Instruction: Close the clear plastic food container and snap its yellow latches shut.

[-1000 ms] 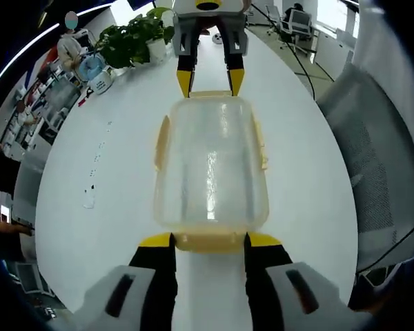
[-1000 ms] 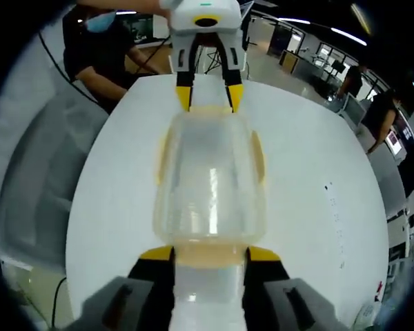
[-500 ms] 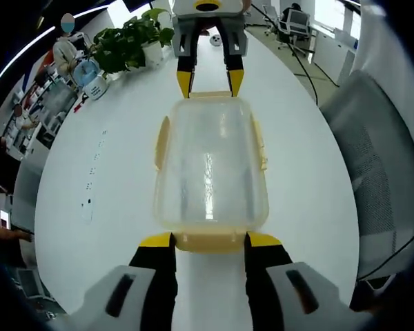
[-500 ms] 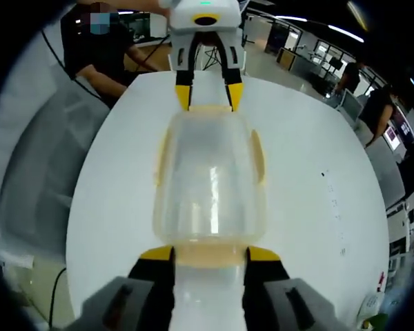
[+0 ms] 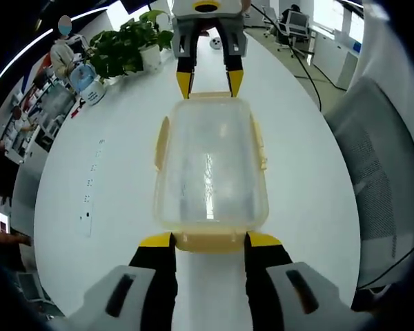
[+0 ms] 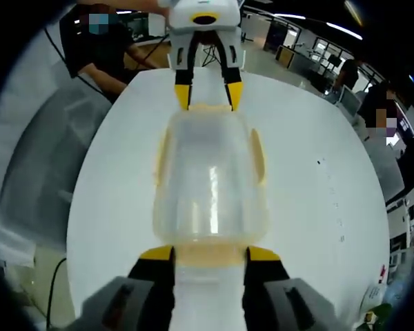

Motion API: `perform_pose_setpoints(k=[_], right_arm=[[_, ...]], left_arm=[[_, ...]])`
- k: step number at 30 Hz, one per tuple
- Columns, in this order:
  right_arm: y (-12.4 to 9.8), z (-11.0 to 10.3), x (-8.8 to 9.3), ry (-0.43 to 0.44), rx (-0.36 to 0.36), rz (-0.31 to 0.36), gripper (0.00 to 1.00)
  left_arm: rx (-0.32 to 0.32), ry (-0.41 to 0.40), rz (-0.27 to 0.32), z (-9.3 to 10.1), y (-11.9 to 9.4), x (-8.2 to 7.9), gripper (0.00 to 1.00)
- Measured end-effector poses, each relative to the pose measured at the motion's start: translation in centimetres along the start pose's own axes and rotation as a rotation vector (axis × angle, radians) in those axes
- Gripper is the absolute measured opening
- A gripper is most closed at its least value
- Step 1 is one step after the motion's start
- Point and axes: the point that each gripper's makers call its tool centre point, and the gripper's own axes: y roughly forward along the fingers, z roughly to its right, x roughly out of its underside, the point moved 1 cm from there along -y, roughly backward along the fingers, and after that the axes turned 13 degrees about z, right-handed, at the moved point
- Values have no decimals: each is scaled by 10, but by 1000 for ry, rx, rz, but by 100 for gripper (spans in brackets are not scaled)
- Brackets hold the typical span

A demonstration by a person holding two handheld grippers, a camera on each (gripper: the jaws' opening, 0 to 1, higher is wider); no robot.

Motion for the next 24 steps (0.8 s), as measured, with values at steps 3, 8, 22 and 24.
perform_pose_setpoints(k=[3, 8, 22, 24], right_arm=[[-4, 1, 3, -9, 0, -9, 35], [-12, 1, 8, 0, -2, -8, 35], [-19, -1, 26, 19, -2, -16, 35], [-19, -2, 30, 23, -5, -17, 35]], left_arm=[[1, -3, 2, -1, 3, -4, 36], [3, -4, 9, -1, 8, -10, 36], [18, 6, 14, 0, 23, -23, 36], [22, 6, 15, 1, 25, -24, 36]])
